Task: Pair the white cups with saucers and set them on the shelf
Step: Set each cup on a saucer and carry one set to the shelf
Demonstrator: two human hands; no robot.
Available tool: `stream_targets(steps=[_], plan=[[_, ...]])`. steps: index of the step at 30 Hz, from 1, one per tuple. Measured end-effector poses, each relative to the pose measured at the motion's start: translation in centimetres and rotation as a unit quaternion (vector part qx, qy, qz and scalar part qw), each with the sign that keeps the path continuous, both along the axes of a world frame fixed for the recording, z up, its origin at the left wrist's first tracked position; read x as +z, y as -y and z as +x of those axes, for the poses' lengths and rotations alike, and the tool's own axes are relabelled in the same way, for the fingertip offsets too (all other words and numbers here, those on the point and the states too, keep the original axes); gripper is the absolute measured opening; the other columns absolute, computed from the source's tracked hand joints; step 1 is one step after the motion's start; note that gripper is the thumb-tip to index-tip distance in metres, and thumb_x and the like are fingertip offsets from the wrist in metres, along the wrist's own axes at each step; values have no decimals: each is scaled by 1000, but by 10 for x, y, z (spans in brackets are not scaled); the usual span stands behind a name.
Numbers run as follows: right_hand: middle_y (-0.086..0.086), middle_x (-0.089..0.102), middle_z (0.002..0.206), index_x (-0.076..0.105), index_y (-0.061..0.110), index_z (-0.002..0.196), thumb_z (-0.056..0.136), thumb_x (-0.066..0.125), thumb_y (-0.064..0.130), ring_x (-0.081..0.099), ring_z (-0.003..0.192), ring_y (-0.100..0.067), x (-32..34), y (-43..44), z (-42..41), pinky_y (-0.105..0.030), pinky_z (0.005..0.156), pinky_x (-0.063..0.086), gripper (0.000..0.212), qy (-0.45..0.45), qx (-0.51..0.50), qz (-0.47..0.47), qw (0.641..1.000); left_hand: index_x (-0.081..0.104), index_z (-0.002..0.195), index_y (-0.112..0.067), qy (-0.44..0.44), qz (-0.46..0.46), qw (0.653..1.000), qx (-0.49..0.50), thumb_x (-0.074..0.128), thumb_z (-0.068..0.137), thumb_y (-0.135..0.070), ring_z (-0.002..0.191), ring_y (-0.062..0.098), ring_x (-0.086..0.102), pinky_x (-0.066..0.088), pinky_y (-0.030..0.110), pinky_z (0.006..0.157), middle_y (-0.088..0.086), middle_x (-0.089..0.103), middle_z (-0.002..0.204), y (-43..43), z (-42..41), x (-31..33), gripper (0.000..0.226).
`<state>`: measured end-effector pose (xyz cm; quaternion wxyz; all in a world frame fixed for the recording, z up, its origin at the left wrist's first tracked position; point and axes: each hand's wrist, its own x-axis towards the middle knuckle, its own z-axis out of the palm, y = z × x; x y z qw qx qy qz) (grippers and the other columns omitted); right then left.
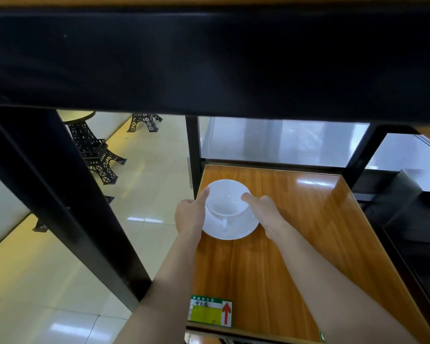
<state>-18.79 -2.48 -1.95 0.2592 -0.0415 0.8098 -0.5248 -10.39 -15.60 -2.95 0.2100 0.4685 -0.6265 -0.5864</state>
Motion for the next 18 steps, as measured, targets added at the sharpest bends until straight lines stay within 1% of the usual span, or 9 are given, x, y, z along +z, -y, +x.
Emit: stream_targets(steps=[4,7,8,9,10,11,13,16,18], plan=[[-8,51,106,43,11,120,80,58,44,52,93,-20,5,-1,0,-29,68,43,54,29,1,-4,1000,45,66,-10,-3,13,1000,-9,65,73,-56,61,18,43,36,32,57,4,44,67,1,1,1,51],[-10,45,127,34,11,132,75,64,53,48,111,-26,8,-3,1,-37,86,45,77,40,-34,-23,998,49,81,-8,-10,10,1000,-7,63,75,-57,69,18,48,40,30,57,6,49,78,-1,3,6,51],[-10,43,131,32,12,134,74,63,56,46,115,-27,9,-5,2,-38,90,43,81,23,-50,-26,998,52,94,-5,-11,7,1000,-4,61,76,-58,80,21,53,46,33,65,9,54,89,-2,4,8,57],[-10,40,135,30,14,136,73,62,60,43,119,-28,9,-9,3,-41,95,40,84,-9,-64,-20,998,51,111,-4,-1,0,1000,1,58,77,-60,95,26,56,50,40,78,12,57,105,-4,6,10,66],[-10,37,140,28,15,138,72,60,63,40,125,-29,9,-13,5,-47,101,37,87,-52,-71,-5,996,46,125,-7,15,-18,1000,5,55,78,-62,110,31,53,48,46,90,13,55,121,-5,8,12,74],[-9,35,144,26,18,140,72,57,66,36,129,-30,9,-19,8,-52,105,32,89,-97,-70,17,993,40,134,-10,27,-51,998,6,53,79,-63,120,33,48,43,50,98,14,51,132,-7,12,15,78],[-8,31,149,22,21,142,73,52,69,31,134,-31,10,-31,15,-56,108,26,90,-169,-50,53,983,34,140,-13,45,-141,989,-9,50,80,-64,129,33,40,38,52,103,14,43,142,-15,20,22,80],[-5,24,153,13,28,145,74,49,70,24,139,-28,11,-51,28,-55,108,21,90,-243,-16,78,967,33,141,-17,46,-283,956,-58,49,82,-63,132,30,37,35,49,104,11,41,145,-35,33,32,76],[-1,19,155,7,33,145,76,49,69,19,141,-24,11,-67,42,-54,109,20,88,-291,10,93,952,35,140,-20,27,-348,932,-95,50,83,-60,129,28,39,36,46,101,9,44,144,-50,45,36,71]])
